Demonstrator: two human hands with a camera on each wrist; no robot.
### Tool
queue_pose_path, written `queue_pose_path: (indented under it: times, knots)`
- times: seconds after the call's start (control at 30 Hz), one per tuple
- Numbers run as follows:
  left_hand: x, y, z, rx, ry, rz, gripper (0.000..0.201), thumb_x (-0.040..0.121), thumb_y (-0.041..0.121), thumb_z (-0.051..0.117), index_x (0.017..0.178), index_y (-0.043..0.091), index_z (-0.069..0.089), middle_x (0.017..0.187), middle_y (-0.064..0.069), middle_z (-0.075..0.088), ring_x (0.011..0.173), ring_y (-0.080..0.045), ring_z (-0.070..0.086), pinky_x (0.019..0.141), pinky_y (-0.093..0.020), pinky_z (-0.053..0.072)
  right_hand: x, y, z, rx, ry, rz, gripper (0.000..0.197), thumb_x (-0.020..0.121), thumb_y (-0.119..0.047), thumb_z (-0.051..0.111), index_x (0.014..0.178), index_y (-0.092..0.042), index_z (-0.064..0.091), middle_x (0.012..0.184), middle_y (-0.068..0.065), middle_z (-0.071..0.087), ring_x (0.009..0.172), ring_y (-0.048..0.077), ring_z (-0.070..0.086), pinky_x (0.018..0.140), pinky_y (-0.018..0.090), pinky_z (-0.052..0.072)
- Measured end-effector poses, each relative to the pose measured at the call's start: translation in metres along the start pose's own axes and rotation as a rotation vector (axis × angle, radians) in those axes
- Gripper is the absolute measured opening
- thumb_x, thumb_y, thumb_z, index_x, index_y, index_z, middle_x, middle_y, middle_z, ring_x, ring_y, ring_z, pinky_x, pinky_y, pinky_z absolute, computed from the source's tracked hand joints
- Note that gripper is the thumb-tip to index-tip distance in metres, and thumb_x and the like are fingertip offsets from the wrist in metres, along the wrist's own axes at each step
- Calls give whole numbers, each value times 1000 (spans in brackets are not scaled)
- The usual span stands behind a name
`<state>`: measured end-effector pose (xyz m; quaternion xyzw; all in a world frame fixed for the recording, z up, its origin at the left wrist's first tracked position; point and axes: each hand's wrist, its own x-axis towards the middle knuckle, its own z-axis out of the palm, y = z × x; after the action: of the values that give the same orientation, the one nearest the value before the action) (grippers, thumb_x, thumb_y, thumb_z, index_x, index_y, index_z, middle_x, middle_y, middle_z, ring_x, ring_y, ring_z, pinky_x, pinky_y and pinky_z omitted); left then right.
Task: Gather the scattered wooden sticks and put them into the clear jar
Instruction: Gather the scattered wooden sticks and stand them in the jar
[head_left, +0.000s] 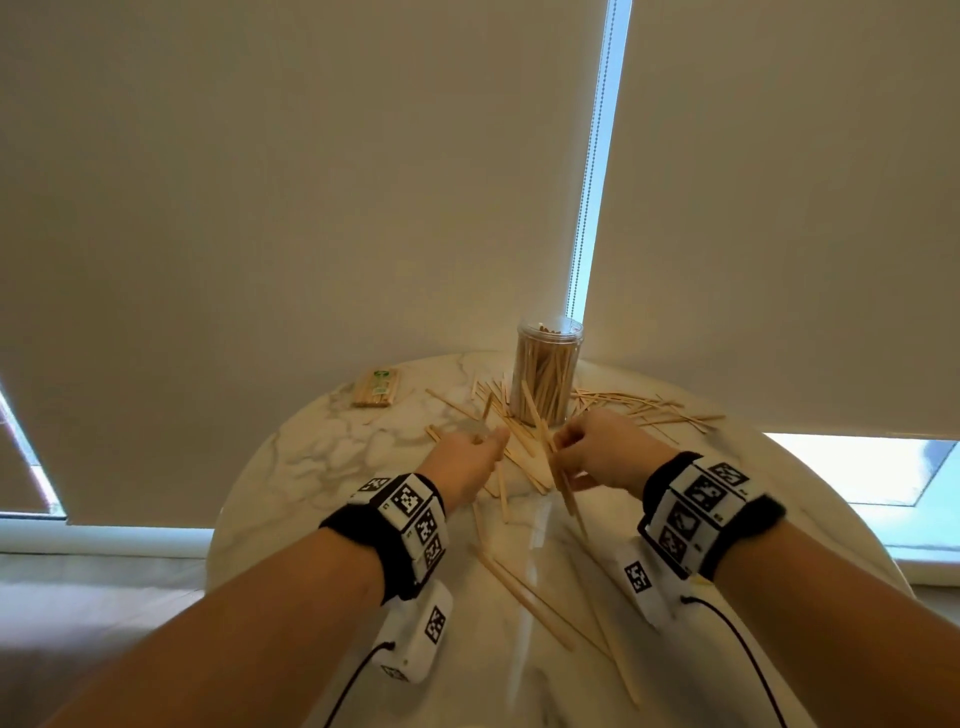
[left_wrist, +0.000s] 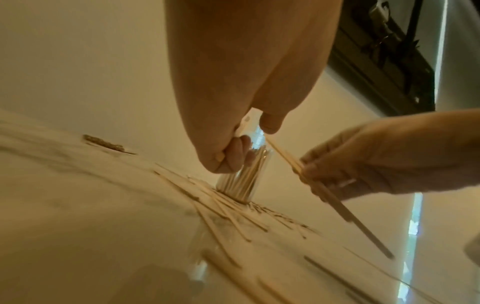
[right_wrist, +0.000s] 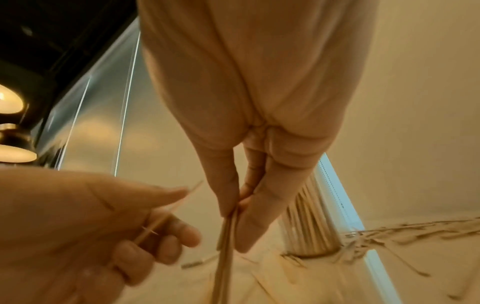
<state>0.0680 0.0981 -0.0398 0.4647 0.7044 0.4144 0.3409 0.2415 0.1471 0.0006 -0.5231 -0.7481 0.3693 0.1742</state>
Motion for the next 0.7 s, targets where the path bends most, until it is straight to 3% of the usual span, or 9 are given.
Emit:
queue_pose_path:
  times: [0.1, 0.17, 0.27, 0.33, 0.4, 0.5, 0.57, 0.63, 0.7]
  knots:
    - [-12, 12, 13, -132, -123, 33, 63, 94, 68, 36, 115, 16, 66, 95, -6, 68, 88, -19, 63, 86, -38, 53, -14, -14, 3, 257, -17, -147, 8, 88, -6, 70, 97, -5, 71, 90, 11, 75, 80, 20, 75, 72, 30, 62]
    - [-20, 22, 20, -282, -161, 45, 60, 98, 63, 32, 120, 17, 65, 89, -8, 67, 86, -19, 64, 70, -30, 51, -21, -21, 9, 278, 42, -213, 10, 84, -6, 73, 94, -8, 73, 89, 10, 76, 82, 23, 75, 77, 38, 63]
    - [-29, 29, 24, -349, -74, 60, 48, 104, 50, 32, 118, 17, 65, 75, -12, 65, 58, -12, 59, 57, -27, 41, -23, -20, 18, 177, 198, -251, 14, 76, -16, 78, 88, -17, 71, 80, 4, 75, 79, 23, 73, 77, 44, 61]
    - [-29, 25, 23, -246, -6, 101, 44, 105, 44, 33, 109, 16, 66, 68, -3, 62, 58, -12, 53, 59, -29, 43, -26, -18, 22, 100, 283, -245, 30, 70, -31, 83, 89, -18, 64, 79, 1, 73, 76, 19, 69, 72, 40, 60]
    - [-27, 22, 18, -135, 50, 126, 39, 106, 36, 34, 104, 13, 66, 77, 1, 67, 67, -13, 58, 66, -30, 45, -32, -19, 21, -35, 326, -240, 41, 69, -41, 86, 89, -15, 61, 81, 1, 70, 73, 17, 63, 66, 34, 52]
    - [-31, 19, 4, 115, 3, 133, 31, 106, 27, 37, 96, 9, 59, 86, -5, 69, 73, -15, 59, 63, -28, 42, -45, -15, 15, -217, 199, -130, 32, 82, -40, 78, 91, -12, 64, 83, 3, 71, 73, 15, 63, 68, 30, 54]
    - [-35, 19, -5, 360, -69, 194, 27, 106, 23, 36, 90, 11, 55, 88, -9, 63, 80, -22, 59, 69, -34, 48, -56, -6, 15, -406, 44, 13, 38, 86, -47, 72, 94, -10, 65, 82, 3, 70, 72, 15, 66, 69, 29, 57]
    - [-42, 19, -9, 586, -146, 243, 26, 106, 21, 34, 95, 11, 55, 94, -10, 61, 89, -29, 61, 80, -38, 51, -67, 6, 19, -610, -100, 115, 50, 85, -57, 69, 91, -8, 63, 77, 1, 63, 68, 15, 61, 66, 26, 52]
    - [-52, 19, -8, 707, -260, 242, 23, 104, 23, 40, 105, 10, 58, 106, -9, 64, 95, -27, 60, 80, -33, 47, -77, 14, 24, -730, -170, 156, 51, 83, -58, 70, 91, -8, 63, 72, 0, 58, 64, 14, 54, 64, 25, 48]
